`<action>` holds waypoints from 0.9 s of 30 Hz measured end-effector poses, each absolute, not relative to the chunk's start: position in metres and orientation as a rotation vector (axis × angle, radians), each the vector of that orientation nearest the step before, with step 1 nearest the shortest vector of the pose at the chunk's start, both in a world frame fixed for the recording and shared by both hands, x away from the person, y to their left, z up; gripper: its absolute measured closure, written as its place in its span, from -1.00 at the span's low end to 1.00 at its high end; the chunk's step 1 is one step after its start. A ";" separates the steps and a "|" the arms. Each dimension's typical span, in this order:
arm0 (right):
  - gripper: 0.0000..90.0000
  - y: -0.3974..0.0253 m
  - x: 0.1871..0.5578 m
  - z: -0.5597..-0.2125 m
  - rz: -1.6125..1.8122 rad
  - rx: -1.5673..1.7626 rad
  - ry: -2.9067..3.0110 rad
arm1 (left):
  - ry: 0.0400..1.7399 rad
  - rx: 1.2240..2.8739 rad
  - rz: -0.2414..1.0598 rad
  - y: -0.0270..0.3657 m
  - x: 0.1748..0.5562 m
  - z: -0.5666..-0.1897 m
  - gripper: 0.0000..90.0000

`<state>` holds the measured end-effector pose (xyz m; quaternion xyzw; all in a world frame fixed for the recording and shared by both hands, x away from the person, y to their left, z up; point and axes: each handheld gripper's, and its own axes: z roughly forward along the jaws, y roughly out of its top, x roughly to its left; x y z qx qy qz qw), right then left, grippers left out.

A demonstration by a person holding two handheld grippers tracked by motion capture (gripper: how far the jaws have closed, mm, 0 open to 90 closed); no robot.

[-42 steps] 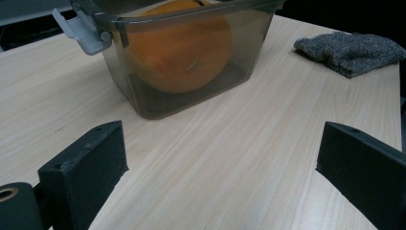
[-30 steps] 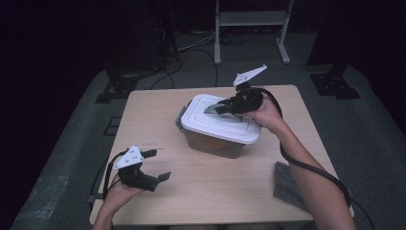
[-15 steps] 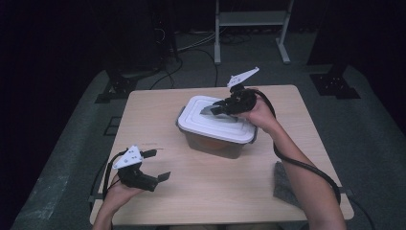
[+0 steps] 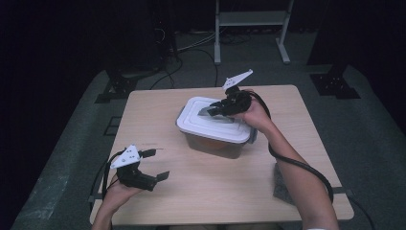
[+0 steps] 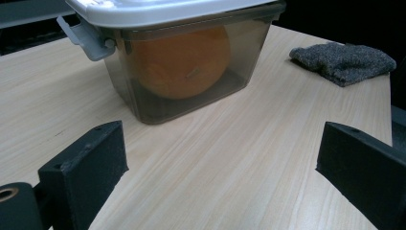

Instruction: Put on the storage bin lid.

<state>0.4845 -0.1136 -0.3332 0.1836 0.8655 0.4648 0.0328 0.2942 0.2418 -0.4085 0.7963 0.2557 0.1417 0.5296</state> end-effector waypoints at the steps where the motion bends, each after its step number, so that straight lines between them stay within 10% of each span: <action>1: 0.45 -0.113 0.485 -0.334 1.428 0.562 2.664 | 0.610 1.902 0.338 0.242 0.294 -0.409 -0.94; 27: 0.31 -0.116 0.483 -0.341 1.443 0.584 2.689 | 0.614 1.903 0.338 0.243 0.294 -0.408 -0.94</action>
